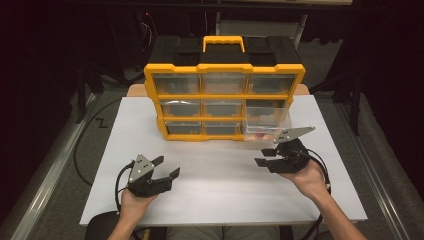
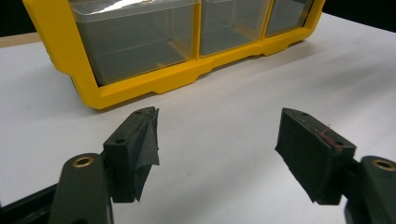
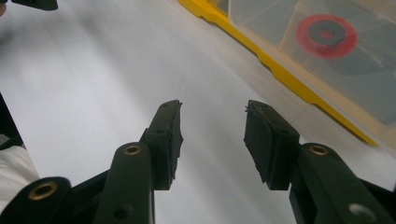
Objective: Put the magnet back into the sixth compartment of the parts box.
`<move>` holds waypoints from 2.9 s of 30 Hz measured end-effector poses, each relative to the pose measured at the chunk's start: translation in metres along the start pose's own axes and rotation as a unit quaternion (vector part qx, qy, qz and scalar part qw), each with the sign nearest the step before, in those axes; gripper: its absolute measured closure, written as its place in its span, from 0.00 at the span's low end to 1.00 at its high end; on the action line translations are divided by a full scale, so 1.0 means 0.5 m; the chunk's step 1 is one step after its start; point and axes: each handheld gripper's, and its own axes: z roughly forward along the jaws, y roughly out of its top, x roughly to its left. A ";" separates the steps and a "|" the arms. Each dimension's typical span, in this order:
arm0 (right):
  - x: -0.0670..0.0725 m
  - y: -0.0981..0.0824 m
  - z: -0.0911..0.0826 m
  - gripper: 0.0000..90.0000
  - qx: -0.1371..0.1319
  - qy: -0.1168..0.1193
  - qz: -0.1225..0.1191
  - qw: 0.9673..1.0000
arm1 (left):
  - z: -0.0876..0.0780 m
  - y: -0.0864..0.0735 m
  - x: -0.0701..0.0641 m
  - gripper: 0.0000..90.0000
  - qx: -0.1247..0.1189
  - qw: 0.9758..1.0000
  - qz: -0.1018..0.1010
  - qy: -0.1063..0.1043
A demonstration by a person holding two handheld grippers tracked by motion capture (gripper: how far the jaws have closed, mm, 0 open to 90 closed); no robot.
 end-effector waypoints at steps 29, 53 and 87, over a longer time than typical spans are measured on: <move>-0.022 -0.062 -0.007 0.60 -0.049 -0.015 0.040 0.998 | 0.002 0.000 0.002 0.32 0.002 1.000 -0.002 0.003; -0.036 -0.115 -0.015 0.56 -0.074 -0.031 0.065 0.995 | 0.003 0.000 0.001 0.31 0.005 1.000 -0.002 0.003; -0.047 -0.189 -0.001 0.48 -0.135 -0.078 0.084 0.984 | 0.003 0.000 0.002 0.30 0.007 1.000 -0.004 0.007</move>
